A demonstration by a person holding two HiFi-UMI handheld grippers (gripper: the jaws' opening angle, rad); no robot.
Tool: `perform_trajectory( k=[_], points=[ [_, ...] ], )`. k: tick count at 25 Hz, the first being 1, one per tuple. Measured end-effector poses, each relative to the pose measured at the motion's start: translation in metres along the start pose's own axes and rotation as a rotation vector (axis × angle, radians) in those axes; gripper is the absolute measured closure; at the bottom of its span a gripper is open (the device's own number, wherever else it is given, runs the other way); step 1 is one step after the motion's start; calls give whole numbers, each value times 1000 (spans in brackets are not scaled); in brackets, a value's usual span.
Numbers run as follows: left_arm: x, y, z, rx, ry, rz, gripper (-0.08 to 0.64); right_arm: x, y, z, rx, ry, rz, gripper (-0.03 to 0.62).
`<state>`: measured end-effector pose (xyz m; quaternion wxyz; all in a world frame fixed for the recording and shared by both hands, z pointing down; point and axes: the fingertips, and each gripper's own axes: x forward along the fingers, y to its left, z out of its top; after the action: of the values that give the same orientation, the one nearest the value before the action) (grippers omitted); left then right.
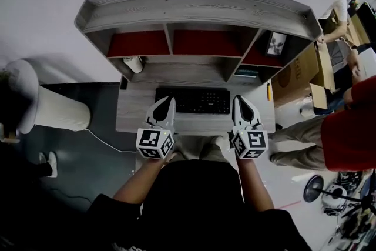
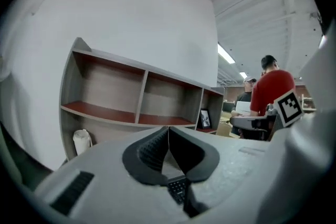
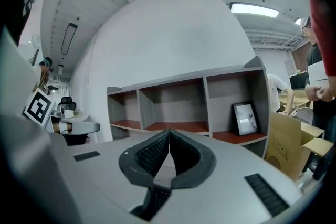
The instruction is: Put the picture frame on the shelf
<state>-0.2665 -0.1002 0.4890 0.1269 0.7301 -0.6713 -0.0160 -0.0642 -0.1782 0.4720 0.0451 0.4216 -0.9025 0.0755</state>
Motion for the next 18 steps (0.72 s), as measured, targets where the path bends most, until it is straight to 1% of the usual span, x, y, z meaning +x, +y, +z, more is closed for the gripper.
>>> perform_trajectory(
  k=[5, 10, 14, 18],
  points=[
    [-34, 26, -6, 13, 15, 12, 538, -10, 37, -8, -37, 1, 1, 578],
    [-52, 43, -16, -9, 28, 1, 538, -20, 64, -23, -48, 23, -17, 578],
    [-59, 45, -17, -15, 23, -9, 538, -26, 74, -28, -58, 33, -29, 578],
    [-62, 51, -18, -13, 34, 0, 540, -29, 79, -25, -80, 33, -32, 578]
  ],
)
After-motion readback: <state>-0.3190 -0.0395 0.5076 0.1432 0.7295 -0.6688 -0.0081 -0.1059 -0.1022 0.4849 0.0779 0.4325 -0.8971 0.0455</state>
